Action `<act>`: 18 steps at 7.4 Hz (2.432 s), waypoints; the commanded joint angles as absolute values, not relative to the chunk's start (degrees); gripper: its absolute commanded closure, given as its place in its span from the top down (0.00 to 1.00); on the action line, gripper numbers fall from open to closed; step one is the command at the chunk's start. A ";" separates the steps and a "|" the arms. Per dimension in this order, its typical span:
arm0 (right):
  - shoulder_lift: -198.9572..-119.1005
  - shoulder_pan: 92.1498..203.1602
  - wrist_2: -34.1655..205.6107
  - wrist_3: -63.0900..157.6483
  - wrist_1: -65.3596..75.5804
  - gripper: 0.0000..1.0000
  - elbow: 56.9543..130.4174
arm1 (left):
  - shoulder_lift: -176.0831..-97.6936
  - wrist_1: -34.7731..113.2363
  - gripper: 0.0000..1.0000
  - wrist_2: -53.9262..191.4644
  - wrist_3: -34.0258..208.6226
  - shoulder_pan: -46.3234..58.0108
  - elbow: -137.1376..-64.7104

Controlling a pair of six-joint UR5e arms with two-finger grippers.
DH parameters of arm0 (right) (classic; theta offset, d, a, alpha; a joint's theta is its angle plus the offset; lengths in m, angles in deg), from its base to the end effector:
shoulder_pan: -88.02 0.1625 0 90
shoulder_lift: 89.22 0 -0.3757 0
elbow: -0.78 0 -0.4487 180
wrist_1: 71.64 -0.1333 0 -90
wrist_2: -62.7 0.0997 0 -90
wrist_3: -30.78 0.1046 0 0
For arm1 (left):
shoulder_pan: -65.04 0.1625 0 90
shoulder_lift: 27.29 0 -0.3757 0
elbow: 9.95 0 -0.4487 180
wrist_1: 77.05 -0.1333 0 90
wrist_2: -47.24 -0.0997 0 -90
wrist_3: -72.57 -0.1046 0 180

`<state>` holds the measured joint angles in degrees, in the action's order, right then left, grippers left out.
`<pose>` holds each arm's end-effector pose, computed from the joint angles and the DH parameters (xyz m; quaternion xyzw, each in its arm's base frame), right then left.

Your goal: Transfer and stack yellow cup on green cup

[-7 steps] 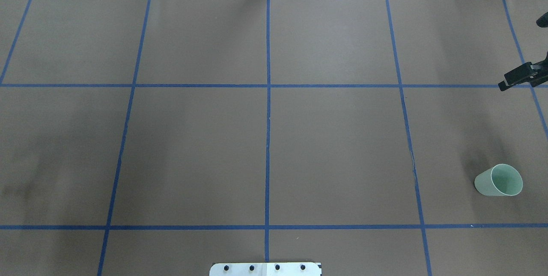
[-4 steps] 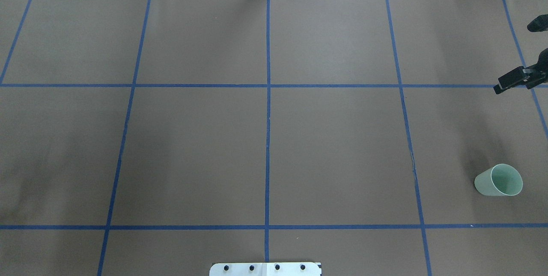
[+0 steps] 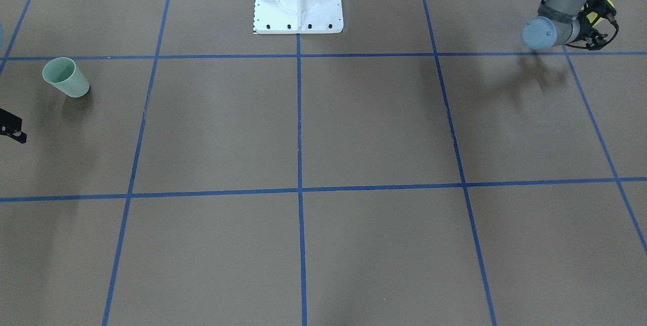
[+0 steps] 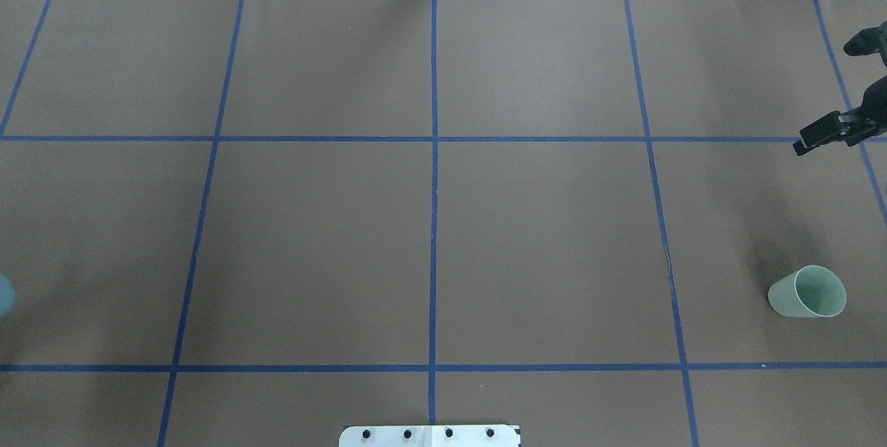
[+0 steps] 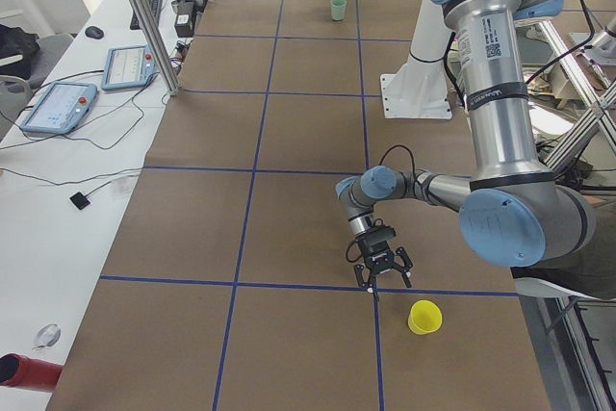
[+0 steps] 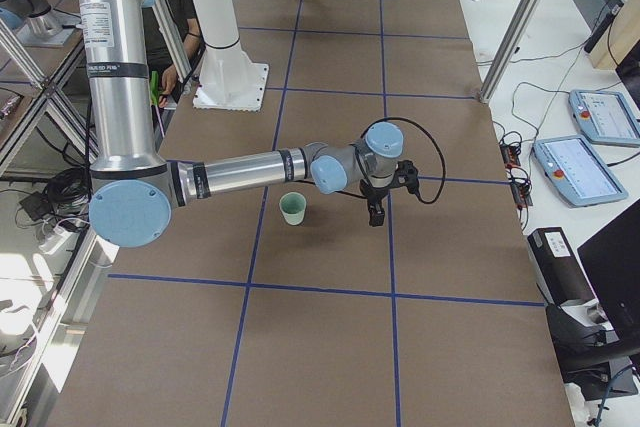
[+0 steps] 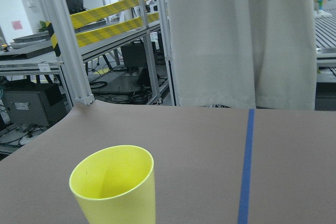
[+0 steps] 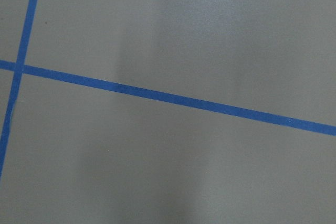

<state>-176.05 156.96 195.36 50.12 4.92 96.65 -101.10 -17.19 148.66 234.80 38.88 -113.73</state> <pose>-0.1521 -0.5688 0.5001 0.0472 -0.3975 -0.0846 0.9125 0.2846 -0.2653 0.6822 0.0212 -0.2940 -0.7412 0.6031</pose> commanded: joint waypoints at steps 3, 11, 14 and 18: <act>-176.15 156.93 195.33 50.11 4.92 1.00 97.02 | -100.86 -17.28 1.00 154.45 242.90 45.87 -108.66; -176.06 156.93 195.50 50.11 4.92 1.00 97.72 | -97.26 -10.61 1.00 154.46 242.81 50.54 -104.70; -176.23 156.93 195.68 50.29 4.92 1.00 97.98 | -97.25 -10.34 0.79 154.38 242.90 51.41 -104.70; -176.15 156.93 195.77 50.20 4.92 1.00 98.34 | -94.29 -8.77 0.53 153.94 241.94 51.86 -104.96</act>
